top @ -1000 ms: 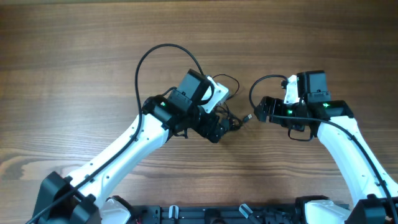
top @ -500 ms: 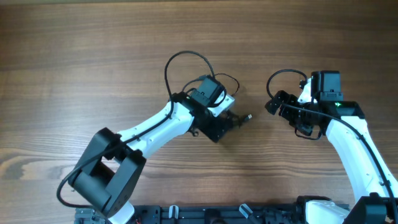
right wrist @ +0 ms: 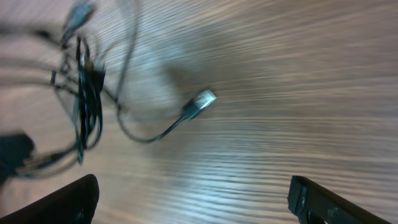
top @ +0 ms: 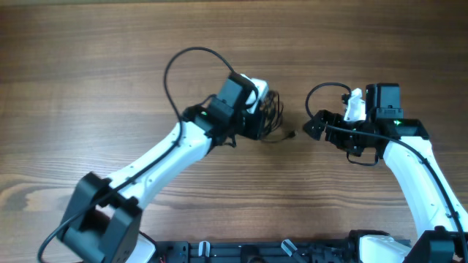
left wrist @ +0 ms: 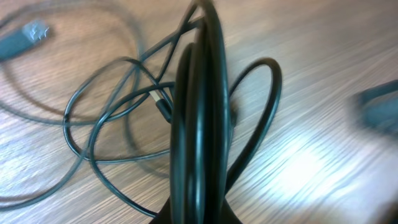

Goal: Untangle cables

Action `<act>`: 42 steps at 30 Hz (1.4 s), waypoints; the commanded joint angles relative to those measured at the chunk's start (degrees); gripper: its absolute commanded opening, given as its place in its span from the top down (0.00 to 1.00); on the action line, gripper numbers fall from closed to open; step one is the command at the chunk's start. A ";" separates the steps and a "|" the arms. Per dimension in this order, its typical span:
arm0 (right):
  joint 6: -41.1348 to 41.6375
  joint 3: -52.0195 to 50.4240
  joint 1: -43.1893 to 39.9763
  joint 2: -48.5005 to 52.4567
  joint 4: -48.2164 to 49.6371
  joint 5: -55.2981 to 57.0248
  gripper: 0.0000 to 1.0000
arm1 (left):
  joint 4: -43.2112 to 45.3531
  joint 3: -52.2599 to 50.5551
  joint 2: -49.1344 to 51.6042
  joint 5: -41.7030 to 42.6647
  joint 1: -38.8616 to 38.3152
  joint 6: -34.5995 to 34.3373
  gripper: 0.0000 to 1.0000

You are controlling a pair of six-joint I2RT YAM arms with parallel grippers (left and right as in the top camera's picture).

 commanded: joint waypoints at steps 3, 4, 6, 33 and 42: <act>-10.29 1.09 -0.37 0.42 2.60 -20.59 0.00 | 2.93 0.35 -3.43 17.16 4.72 -13.31 0.96; -9.29 1.09 -0.35 0.42 3.45 -20.59 0.00 | 3.02 0.35 -3.43 19.45 4.83 -13.55 0.96; -5.99 1.09 -0.31 0.42 5.90 -20.57 0.00 | 3.65 0.35 -3.43 23.76 4.81 -13.55 0.96; 12.68 1.09 7.19 0.42 0.42 17.00 0.96 | -17.18 0.35 -3.50 -0.68 7.15 -9.07 0.96; 13.90 1.09 7.19 0.42 0.22 18.93 0.96 | -8.41 0.35 -3.50 52.43 23.10 1.79 0.85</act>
